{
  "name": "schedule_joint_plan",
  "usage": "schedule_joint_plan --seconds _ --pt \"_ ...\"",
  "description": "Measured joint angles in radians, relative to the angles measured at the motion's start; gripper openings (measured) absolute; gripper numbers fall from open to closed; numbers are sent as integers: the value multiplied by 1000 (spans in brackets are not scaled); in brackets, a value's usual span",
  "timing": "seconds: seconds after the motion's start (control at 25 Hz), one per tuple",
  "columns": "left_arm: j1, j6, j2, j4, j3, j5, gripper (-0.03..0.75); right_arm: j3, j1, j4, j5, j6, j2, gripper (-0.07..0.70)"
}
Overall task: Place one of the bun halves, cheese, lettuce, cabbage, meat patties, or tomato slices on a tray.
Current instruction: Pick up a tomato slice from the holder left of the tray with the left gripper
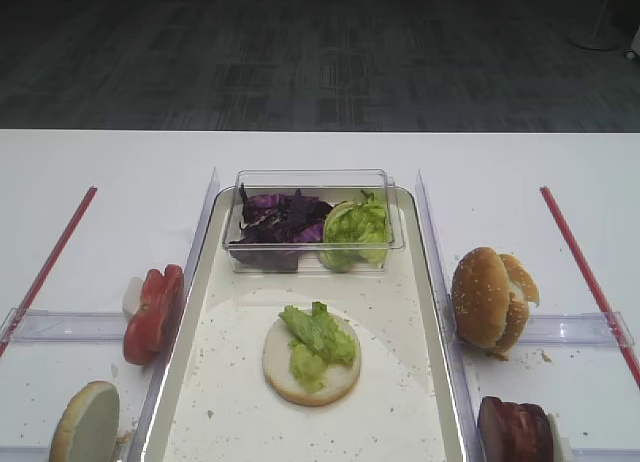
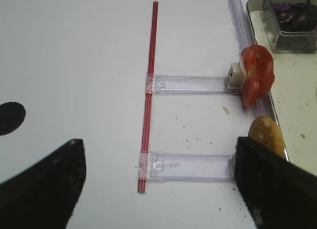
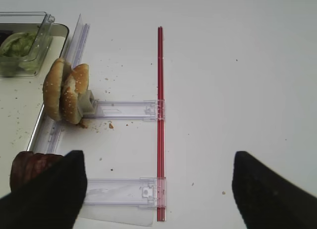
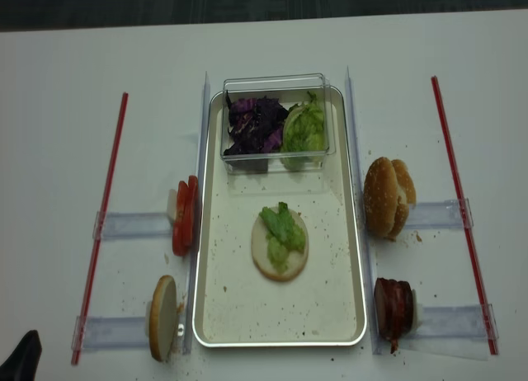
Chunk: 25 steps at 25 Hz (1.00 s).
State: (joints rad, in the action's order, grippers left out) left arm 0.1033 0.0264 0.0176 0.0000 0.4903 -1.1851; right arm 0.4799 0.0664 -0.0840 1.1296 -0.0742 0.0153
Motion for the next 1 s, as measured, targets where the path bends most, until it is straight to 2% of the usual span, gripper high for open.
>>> schedule_joint_plan --seconds 1.0 --pt "0 0 0 0 0 0 565 0 0 0 0 0 0 615"
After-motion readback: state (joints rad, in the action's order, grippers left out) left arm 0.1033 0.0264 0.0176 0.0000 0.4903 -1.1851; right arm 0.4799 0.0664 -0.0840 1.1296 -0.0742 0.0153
